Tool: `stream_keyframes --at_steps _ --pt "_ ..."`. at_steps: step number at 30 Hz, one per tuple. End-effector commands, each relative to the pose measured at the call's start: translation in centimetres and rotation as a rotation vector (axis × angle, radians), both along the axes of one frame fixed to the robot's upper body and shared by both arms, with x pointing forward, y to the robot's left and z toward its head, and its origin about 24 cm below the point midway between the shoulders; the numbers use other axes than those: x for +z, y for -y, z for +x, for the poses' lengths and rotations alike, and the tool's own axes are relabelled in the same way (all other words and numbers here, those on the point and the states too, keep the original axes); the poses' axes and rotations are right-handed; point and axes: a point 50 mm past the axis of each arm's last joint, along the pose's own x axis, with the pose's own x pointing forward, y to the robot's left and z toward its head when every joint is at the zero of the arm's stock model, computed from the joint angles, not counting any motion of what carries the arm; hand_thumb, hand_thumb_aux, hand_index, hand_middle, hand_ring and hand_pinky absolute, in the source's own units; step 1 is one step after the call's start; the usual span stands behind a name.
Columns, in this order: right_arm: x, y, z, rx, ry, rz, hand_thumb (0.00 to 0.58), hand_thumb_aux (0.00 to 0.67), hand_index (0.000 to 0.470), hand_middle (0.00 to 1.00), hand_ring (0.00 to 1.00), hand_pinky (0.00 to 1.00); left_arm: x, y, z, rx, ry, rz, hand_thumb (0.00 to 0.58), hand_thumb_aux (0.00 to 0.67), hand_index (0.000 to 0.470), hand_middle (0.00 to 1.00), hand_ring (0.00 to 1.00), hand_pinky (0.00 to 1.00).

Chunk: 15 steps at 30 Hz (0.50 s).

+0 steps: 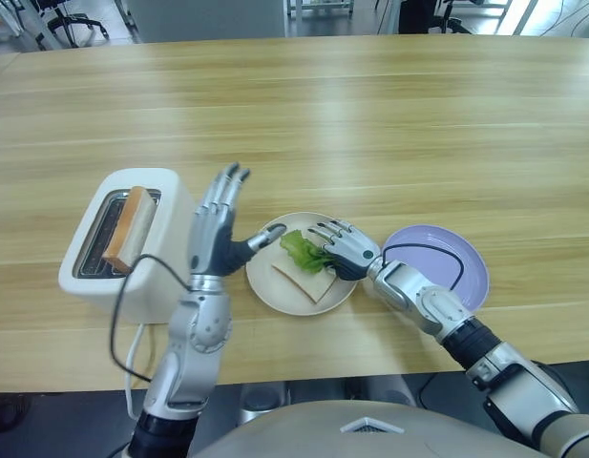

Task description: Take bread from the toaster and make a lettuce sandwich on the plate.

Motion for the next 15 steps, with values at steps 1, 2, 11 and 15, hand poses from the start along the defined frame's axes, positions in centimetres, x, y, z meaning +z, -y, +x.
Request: stream_keyframes --at_steps 1,2,11,15 --pt "-1.9 0.2 -0.9 0.003 -0.057 -0.099 0.58 0.67 0.46 0.0 0.0 0.0 2.6 -1.8 -1.8 0.076 0.102 0.01 0.0 0.0 0.0 0.0 0.0 0.0" --pt "-1.7 0.1 -0.8 0.002 -0.052 -0.098 0.58 0.67 0.46 0.0 0.0 0.0 3.1 -2.6 -2.4 0.113 0.107 0.034 0.0 0.0 0.0 0.0 0.0 0.0" --pt "0.2 0.5 -0.4 -0.018 0.014 -0.087 0.0 0.0 0.0 0.0 0.0 0.0 4.8 -9.3 -5.5 0.414 0.03 0.247 0.0 0.0 0.0 0.0 0.0 0.0" --pt "1.0 0.7 -0.3 -0.022 0.026 -0.079 0.0 0.0 0.0 0.0 0.0 0.0 4.4 -11.8 -6.2 0.528 -0.077 0.326 0.0 0.0 0.0 0.0 0.0 0.0"
